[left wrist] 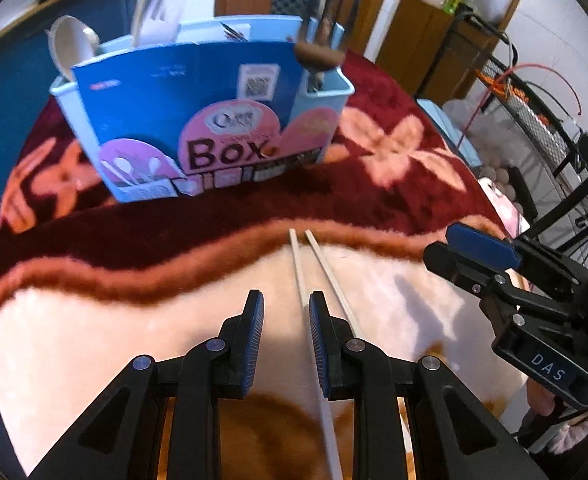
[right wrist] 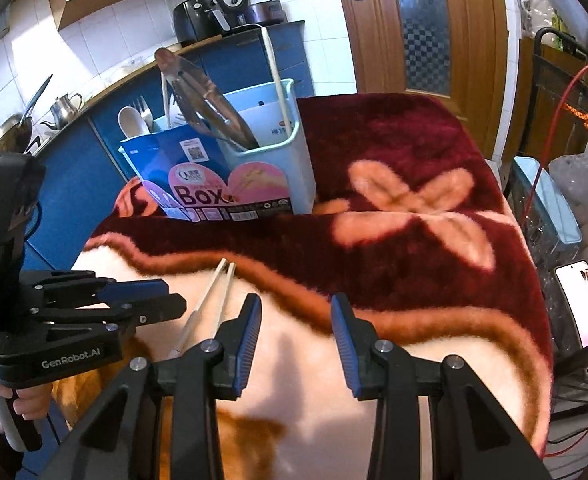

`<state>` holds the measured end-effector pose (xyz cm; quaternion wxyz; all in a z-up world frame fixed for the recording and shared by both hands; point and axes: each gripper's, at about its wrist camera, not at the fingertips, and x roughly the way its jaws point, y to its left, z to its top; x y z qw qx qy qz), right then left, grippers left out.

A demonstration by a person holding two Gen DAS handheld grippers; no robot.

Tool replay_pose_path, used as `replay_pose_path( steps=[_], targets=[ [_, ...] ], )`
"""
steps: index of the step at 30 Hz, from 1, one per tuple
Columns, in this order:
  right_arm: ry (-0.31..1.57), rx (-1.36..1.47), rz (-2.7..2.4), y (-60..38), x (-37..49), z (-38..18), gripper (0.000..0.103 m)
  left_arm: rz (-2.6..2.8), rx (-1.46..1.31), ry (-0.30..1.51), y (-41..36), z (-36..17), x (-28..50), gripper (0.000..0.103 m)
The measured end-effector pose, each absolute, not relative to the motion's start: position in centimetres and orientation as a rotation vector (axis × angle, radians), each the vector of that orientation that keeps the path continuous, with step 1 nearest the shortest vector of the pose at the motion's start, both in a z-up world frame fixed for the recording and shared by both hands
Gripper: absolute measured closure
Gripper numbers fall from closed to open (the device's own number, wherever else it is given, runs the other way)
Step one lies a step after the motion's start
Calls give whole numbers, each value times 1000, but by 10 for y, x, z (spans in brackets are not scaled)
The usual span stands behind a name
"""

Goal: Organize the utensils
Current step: 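Grasp a wooden chopstick with the left tool and lift it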

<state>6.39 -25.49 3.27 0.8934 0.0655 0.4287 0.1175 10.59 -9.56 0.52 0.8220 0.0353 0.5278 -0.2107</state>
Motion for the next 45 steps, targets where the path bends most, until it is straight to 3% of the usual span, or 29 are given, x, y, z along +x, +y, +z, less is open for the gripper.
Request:
replay_pose_path(
  steps=[7,13,15,31,37,45],
  targets=[
    [889,153,243,-262,64,30,63,-467,67,1223,-105,-7,117,80],
    [895,160,249,-262,65,27,63,-479,38,1251,-109,-13,123,97],
    [897,160,249,-261,65,26,63,-490,3,1248,-105,-12,123,97],
    [921,114,282,-232,67,29,63,-420,-114,937,-41,35,92,99],
    [1010,105,318,-218,77,18,75,-398,-170,886,-12,45,85,99],
    [1098,89,326,-199,88,8,76,-295,-157,783,26,51,77,99]
  ],
)
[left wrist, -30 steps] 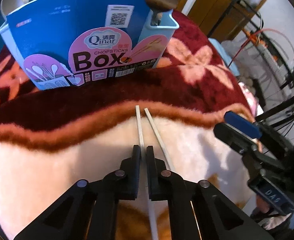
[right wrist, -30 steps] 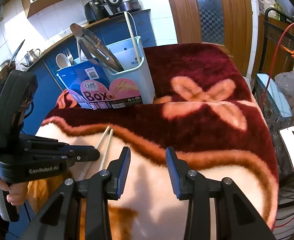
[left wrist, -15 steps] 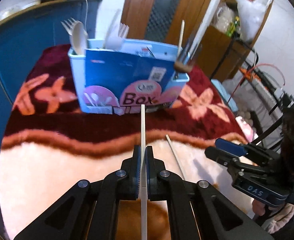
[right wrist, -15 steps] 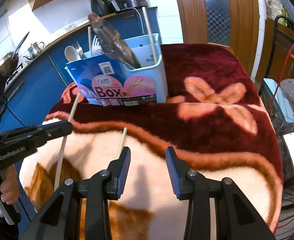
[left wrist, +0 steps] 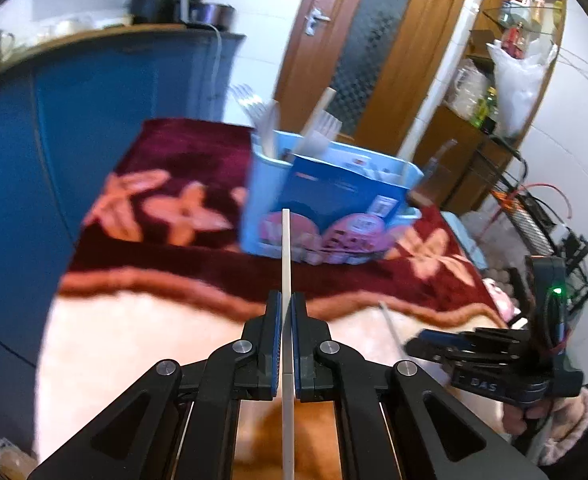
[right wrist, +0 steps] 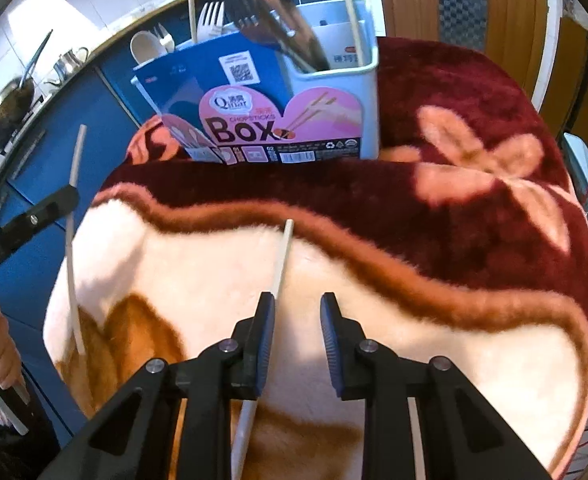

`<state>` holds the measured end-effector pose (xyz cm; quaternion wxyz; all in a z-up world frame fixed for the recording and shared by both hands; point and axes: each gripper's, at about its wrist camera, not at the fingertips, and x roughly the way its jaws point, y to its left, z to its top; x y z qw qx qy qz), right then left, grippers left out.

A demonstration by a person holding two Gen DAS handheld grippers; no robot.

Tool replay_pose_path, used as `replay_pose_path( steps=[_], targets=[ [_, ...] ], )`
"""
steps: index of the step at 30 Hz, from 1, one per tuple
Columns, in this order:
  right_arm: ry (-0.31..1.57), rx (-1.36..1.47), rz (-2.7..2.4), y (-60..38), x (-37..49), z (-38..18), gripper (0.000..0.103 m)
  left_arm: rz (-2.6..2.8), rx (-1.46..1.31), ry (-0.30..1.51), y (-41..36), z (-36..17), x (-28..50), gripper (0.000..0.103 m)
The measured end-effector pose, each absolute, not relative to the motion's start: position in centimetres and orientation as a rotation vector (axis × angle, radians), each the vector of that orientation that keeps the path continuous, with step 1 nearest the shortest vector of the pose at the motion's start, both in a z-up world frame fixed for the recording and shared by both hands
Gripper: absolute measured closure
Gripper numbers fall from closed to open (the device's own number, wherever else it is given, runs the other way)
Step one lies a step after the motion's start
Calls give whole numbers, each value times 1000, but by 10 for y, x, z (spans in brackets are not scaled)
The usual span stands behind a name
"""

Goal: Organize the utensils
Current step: 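Grasp a wooden chopstick with the left tool and lift it, then lift the chopstick with the left tool while the right tool grasps and lifts the other chopstick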

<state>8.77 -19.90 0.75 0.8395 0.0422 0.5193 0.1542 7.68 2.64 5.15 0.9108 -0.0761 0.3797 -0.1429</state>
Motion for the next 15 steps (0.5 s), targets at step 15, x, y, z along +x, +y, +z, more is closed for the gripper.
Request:
replay_pose_path(
  steps=[15],
  targets=[
    [1188,8,293,-183,112,4,93,-305,-160,702,39,43,79,99]
  ],
)
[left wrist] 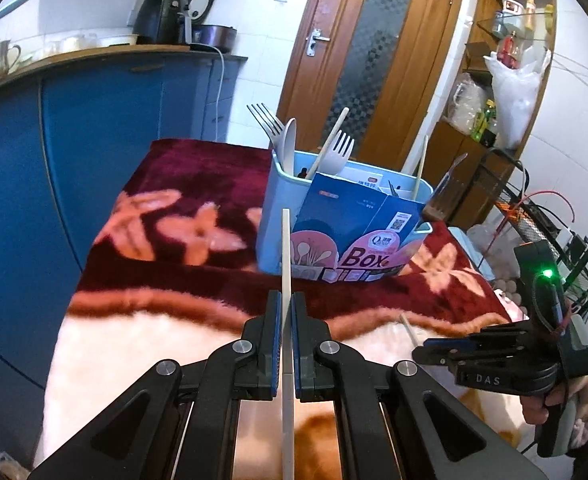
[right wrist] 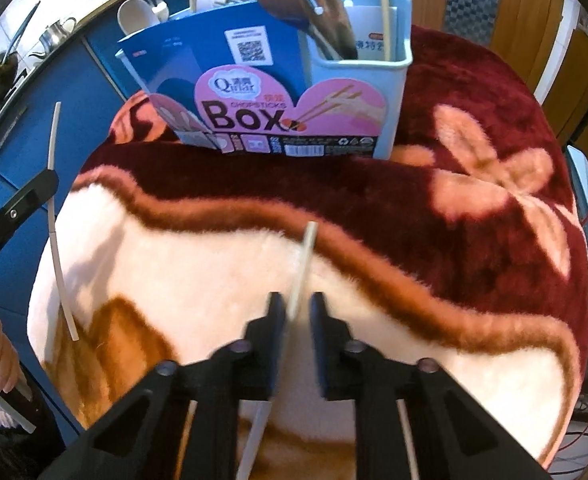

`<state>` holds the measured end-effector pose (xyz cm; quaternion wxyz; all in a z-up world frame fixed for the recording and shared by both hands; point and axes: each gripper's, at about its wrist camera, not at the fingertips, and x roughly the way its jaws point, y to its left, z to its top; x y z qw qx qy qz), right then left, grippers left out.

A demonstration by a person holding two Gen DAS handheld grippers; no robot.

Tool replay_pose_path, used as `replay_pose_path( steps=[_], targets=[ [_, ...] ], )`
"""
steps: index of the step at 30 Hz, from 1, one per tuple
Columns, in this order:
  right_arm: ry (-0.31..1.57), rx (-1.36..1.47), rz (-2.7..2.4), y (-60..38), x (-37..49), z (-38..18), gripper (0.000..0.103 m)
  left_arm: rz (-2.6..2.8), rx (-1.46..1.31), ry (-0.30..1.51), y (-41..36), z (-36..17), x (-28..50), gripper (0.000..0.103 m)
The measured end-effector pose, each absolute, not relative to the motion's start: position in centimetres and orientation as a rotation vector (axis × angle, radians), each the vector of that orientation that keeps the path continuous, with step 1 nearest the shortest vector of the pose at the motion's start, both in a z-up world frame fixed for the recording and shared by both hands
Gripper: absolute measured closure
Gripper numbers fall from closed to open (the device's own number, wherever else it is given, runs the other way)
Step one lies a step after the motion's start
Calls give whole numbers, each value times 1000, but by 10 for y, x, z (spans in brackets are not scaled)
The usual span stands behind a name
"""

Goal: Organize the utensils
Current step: 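Lift the chopstick with the left tool while the right tool grasps and lifts the other chopstick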

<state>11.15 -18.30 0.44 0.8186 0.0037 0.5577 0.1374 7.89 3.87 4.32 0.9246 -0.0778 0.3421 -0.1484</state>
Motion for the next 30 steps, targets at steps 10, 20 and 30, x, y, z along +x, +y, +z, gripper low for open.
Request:
replay_pose_path(
  steps=[10,20,30],
  targets=[
    [974,112,263,-213,92,41,97,-323,-180,638,40,57,77,99],
    [690,163,185,-239,86,93,97,-335,-161,526,21,93,87,99],
    [484,191,169,-246,107,131,97,-275,-126,307,7,137,112,99]
  ],
)
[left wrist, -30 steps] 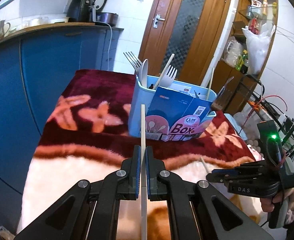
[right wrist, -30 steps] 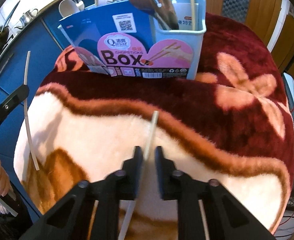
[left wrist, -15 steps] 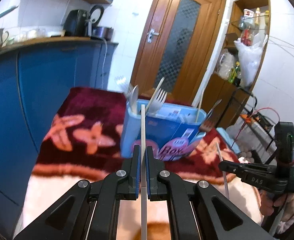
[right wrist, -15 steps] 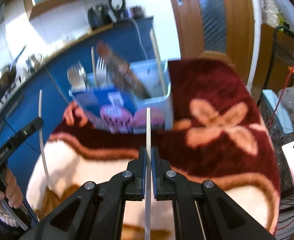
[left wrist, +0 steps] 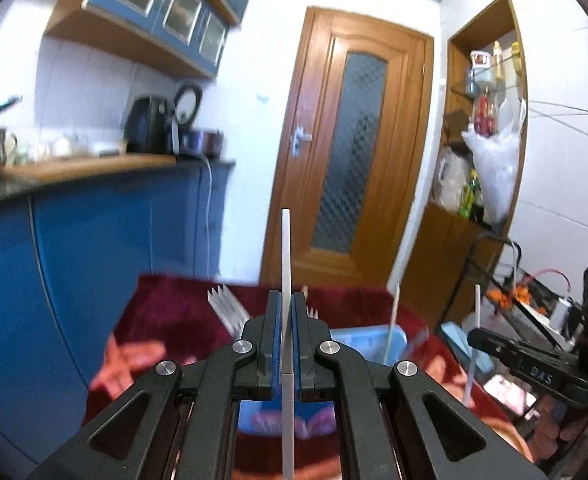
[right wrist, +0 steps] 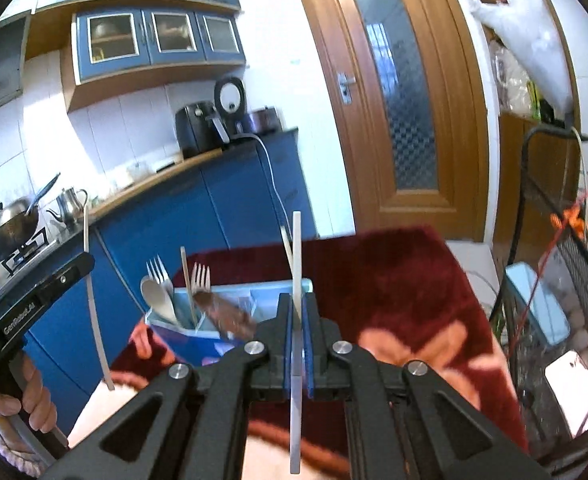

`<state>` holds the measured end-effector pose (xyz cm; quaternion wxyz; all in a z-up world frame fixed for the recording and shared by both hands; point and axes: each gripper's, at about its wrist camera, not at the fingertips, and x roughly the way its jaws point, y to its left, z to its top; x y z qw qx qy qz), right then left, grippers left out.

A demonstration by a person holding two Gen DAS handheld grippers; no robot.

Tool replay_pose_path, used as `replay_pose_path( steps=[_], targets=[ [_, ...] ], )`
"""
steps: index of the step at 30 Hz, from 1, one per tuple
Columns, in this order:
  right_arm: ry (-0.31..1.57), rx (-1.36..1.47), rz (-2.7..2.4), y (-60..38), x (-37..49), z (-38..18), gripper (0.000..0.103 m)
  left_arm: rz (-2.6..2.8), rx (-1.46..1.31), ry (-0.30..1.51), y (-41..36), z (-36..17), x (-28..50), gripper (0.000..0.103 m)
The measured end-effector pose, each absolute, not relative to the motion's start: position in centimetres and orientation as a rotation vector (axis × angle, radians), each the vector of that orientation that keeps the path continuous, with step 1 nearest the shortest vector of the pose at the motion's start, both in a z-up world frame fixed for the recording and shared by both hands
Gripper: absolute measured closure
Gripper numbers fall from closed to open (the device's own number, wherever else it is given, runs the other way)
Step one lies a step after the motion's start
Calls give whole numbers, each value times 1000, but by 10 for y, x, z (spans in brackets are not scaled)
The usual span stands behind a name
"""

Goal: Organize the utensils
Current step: 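Lift the chopstick with the left tool while the right tool grasps and lifts the other chopstick, then lower both chopsticks into the blue holder and open both tools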

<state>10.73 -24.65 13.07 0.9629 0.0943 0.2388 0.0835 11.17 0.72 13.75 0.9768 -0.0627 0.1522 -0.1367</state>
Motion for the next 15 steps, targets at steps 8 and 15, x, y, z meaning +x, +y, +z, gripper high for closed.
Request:
replay_pose_path(
  steps=[8,15],
  targets=[
    [376,172,165,-245,129,146,97,-250,-151,231,0,154,148,99],
    [331,157,163,-239,156,155,97,-218,-140,185,-13,152,179,99]
  ],
)
